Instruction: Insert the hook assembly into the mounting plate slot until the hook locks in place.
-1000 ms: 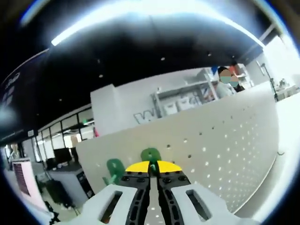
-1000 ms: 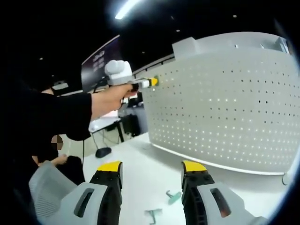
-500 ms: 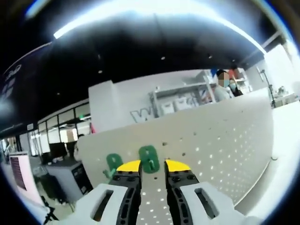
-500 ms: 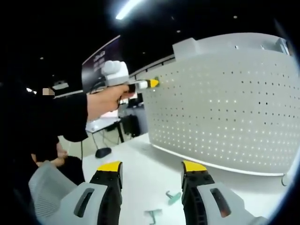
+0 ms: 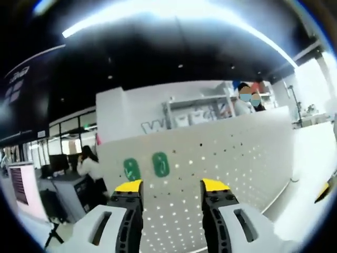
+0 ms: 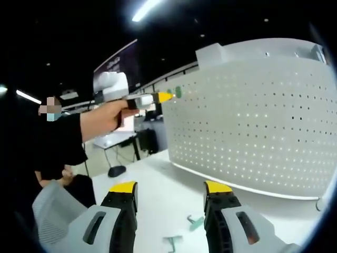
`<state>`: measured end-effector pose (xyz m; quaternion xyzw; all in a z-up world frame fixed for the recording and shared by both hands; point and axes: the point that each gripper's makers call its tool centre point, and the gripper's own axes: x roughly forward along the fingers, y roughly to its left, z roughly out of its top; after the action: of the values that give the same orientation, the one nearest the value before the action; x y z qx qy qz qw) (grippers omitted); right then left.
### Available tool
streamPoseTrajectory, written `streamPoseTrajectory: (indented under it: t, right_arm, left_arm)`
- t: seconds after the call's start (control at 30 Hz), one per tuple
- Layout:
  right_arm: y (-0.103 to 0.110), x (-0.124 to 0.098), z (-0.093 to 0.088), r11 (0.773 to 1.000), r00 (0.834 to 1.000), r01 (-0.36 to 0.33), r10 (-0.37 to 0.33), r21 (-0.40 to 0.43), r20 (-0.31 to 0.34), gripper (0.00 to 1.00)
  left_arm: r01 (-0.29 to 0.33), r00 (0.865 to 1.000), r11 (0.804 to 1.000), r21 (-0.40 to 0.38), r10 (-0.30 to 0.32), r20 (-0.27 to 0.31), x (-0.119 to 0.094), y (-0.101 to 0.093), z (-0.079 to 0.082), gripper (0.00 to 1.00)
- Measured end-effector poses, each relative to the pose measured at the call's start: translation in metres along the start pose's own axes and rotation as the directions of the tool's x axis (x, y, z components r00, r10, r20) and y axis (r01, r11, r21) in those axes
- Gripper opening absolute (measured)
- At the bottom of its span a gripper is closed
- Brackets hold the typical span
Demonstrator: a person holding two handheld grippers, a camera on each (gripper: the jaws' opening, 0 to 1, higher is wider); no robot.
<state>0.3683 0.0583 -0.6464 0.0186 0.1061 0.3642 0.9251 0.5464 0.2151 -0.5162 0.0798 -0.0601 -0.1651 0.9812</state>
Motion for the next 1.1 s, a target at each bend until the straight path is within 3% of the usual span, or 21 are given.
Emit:
streamPoseTrajectory:
  t: [0.23,0.47,0.87,1.1]
  right_arm:
    - [0.003,0.001,-0.002,1.000,1.000,-0.010,0.010,-0.005,-0.010,0.50]
    - [0.003,0.000,0.000,1.000,1.000,-0.007,0.007,-0.009,-0.008,0.50]
    - [0.001,-0.003,0.006,1.000,1.000,0.000,0.000,-0.022,-0.003,0.50]
    - [0.001,-0.006,0.007,1.000,1.000,0.000,0.000,-0.031,-0.005,0.50]
  left_arm:
    - [0.034,0.999,0.999,-0.034,-0.034,0.000,-0.019,-0.014,-0.001,0.51]
    - [0.050,0.999,0.998,-0.043,-0.050,0.011,-0.039,-0.024,0.000,0.52]
    - [0.055,0.998,0.996,-0.072,-0.057,-0.026,-0.074,-0.033,-0.027,0.54]
    - [0.072,0.997,0.994,-0.088,-0.074,-0.027,-0.089,-0.041,-0.025,0.56]
